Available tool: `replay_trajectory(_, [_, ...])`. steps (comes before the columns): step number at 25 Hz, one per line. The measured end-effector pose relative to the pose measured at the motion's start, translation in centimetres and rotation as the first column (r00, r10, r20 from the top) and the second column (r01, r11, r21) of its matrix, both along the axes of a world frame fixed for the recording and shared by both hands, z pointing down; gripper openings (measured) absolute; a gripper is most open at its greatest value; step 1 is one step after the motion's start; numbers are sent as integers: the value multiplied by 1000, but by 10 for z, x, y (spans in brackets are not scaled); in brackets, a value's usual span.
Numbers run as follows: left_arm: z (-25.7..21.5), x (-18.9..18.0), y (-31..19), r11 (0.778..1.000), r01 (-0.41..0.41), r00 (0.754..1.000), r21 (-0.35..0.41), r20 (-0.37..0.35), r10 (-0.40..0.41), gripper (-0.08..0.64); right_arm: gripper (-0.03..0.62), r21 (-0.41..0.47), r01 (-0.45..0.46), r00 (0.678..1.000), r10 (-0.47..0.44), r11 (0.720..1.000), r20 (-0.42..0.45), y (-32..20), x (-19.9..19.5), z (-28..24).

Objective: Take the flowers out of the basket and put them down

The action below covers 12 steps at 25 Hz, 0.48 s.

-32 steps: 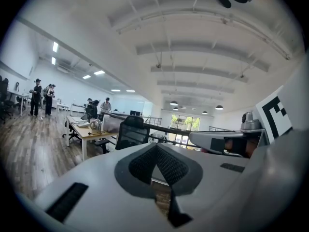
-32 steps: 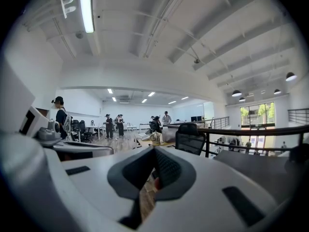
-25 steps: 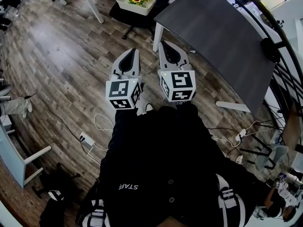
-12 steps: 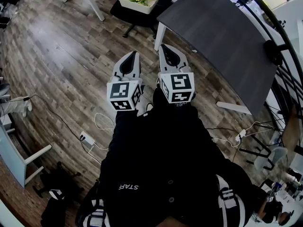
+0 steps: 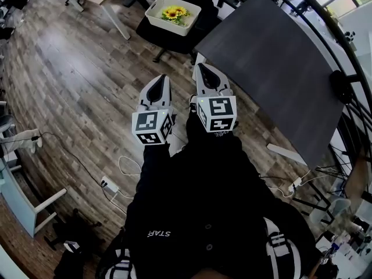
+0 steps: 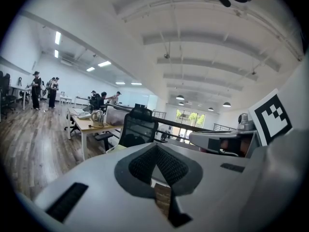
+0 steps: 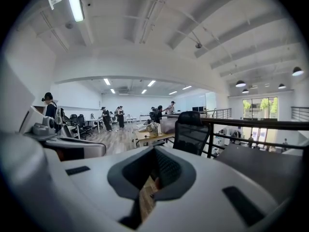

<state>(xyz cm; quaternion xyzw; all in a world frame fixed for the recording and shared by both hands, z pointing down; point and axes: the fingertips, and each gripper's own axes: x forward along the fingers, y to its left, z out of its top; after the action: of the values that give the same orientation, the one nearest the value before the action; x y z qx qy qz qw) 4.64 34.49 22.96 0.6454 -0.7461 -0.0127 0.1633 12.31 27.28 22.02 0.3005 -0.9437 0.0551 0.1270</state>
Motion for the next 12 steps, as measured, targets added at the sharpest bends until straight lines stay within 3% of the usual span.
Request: replay_trajectory(12, [19,-78,-197,998,22,1000,-59,-6,-23,0,12,-68,31,999,-33,997,-22,-188,-71,20])
